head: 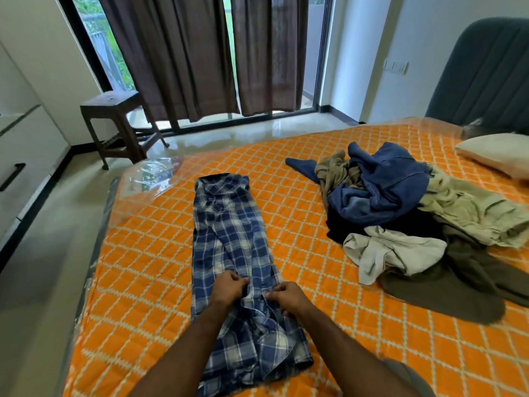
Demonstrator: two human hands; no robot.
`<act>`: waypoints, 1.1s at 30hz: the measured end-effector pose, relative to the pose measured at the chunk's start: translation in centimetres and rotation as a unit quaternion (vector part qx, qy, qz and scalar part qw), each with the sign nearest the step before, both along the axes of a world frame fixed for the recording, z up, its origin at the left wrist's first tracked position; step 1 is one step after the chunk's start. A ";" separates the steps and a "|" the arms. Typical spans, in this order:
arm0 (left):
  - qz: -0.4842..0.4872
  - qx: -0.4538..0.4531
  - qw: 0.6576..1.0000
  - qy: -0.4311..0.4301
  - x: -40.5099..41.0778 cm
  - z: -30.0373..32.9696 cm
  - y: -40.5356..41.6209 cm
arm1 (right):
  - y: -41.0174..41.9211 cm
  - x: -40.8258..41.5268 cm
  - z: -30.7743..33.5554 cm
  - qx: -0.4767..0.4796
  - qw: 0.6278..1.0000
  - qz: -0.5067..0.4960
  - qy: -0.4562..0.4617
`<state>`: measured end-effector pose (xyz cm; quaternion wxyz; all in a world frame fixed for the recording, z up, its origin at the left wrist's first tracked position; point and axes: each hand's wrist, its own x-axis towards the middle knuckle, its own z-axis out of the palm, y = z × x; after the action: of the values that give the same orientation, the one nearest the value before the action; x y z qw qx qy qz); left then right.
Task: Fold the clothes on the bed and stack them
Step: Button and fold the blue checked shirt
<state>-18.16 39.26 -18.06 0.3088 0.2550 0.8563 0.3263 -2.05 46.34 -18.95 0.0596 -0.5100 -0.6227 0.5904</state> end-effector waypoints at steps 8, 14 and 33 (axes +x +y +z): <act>0.014 -0.018 1.000 -0.006 -0.8 -0.8 -0.2 | -0.3 -0.2 -0.1 -0.010 0.999 -0.018 0.039; 0.038 0.004 0.998 -0.055 -1.8 -0.6 -0.3 | -0.6 0.6 1.2 -0.070 0.991 -0.071 0.089; 0.168 0.194 0.907 -0.335 0.2 3.1 -1.5 | -3.3 1.8 4.2 -0.071 0.986 -0.041 0.149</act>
<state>-18.01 37.74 -14.97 0.4626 0.0379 0.6523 0.5992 -0.22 43.00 -14.74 0.1396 -0.4447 -0.5422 0.6991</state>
